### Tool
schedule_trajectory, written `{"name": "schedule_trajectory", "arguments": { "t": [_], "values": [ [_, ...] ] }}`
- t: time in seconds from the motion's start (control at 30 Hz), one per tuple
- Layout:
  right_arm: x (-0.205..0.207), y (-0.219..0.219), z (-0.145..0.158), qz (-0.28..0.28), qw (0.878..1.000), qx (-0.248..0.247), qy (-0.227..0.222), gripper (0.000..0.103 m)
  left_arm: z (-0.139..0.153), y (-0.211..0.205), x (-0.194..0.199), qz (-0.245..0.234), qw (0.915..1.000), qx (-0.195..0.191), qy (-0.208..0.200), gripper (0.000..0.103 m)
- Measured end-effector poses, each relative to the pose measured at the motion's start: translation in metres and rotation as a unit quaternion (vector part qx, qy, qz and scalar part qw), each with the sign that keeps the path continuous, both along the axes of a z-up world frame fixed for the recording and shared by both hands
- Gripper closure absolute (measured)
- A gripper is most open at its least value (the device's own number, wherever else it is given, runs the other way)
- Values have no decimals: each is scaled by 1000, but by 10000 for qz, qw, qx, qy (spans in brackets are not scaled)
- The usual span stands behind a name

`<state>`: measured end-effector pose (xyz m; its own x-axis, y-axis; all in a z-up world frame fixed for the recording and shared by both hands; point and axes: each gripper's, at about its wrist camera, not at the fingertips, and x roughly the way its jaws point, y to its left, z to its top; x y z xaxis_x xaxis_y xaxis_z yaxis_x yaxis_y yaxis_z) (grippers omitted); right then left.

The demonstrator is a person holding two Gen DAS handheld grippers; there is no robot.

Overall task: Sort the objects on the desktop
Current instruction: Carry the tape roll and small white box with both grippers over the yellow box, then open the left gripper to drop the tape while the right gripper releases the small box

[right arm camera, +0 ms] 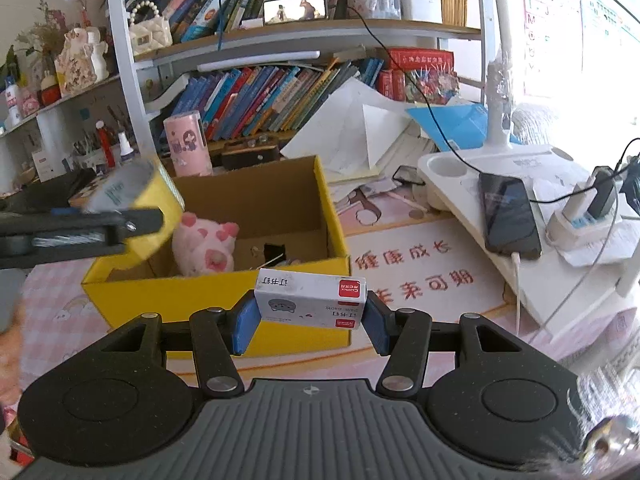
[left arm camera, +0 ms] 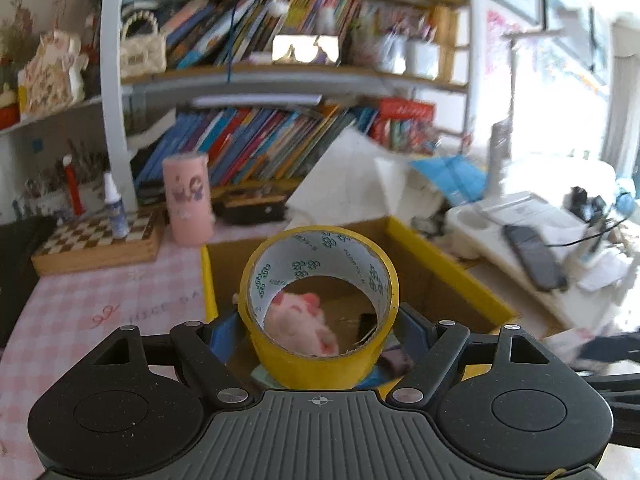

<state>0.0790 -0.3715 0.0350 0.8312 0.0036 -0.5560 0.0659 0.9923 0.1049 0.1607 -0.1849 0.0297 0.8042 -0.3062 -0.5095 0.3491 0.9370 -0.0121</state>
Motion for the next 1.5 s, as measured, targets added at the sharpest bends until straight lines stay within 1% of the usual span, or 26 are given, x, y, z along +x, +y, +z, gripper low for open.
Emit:
{"name": "schedule_trajectory", "arguments": {
  "t": [0.1, 0.23, 0.33, 0.43, 0.53, 0.73, 0.8, 0.9, 0.97, 1.07, 1.17, 1.2, 1.27, 1.33, 1.4, 1.5],
  "values": [
    [5, -10, 0, 11, 10000, 49, -29, 51, -15, -10, 15, 108, 9994, 258, 195, 22],
    [10, -15, 0, 71, 9999, 80, -37, 51, -32, -20, 25, 92, 9976, 521, 453, 22],
    [19, -18, 0, 166, 9998, 88, -76, 51, -35, -20, 25, 87, 9975, 417, 561, 22],
    [32, -18, 0, 292, 9995, 116, -91, 51, -34, -20, 25, 67, 9971, 468, 592, 22],
    [44, -15, 2, 504, 9986, 94, -154, 51, -32, -23, 22, 27, 9970, 560, 535, 21],
    [72, -8, 3, 935, 9954, -33, -201, 51, -19, -20, 3, 16, 9980, 468, 414, 21],
    [82, -5, 3, 1077, 9938, -153, -243, 51, -14, -18, -6, 62, 9982, 450, 379, 21],
    [101, 1, 2, 1387, 9887, -487, -308, 51, -6, -13, -20, 198, 9986, 366, 328, 21],
    [115, 7, -2, 1639, 9841, -670, -168, 51, -1, -9, -29, 344, 9986, 278, 273, 21],
    [141, 17, -14, 2092, 9738, -824, 328, 51, 4, -3, -41, 589, 9979, 170, 198, 21],
    [159, 26, -28, 2335, 9653, -914, 733, 51, 5, 3, -50, 818, 9964, 88, 188, 21],
    [161, 28, -31, 2359, 9640, -928, 805, 51, 5, 5, -53, 885, 9958, 81, 200, 21],
    [163, 33, -33, 2423, 9612, -1043, 811, 51, 5, 9, -58, 1026, 9945, 97, 202, 21],
    [161, 30, -34, 2442, 9622, -881, 824, 50, 5, 13, -62, 1169, 9929, 123, 202, 21],
    [159, 30, -33, 2432, 9632, -863, 747, 46, 4, 17, -65, 1283, 9914, 143, 226, 21],
    [153, 30, -30, 2368, 9664, -765, 640, 44, 4, 22, -69, 1425, 9893, 192, 238, 21]
  ]
}}
